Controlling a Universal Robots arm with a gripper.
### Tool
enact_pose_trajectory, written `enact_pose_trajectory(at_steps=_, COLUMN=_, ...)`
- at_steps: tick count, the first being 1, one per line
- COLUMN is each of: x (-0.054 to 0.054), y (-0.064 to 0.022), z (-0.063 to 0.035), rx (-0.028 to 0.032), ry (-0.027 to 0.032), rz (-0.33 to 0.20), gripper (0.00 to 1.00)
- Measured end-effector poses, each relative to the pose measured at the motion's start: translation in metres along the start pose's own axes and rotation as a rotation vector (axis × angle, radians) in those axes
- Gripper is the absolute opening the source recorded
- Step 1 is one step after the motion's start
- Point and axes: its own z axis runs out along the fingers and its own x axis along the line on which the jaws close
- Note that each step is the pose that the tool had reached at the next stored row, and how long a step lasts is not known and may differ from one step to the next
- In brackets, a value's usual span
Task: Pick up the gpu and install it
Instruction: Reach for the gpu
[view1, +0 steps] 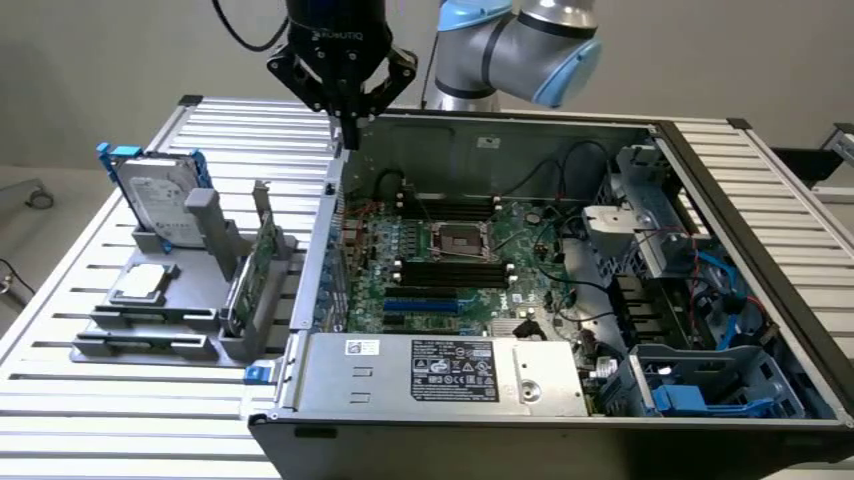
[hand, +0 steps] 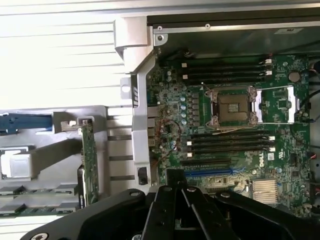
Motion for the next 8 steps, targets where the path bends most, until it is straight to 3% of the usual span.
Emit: enact_pose_trajectory(at_steps=8, x=0.036, y=-0.0029, z=0.0071, rx=0.0061, ry=0.0005, rz=0.0, gripper=0.11)
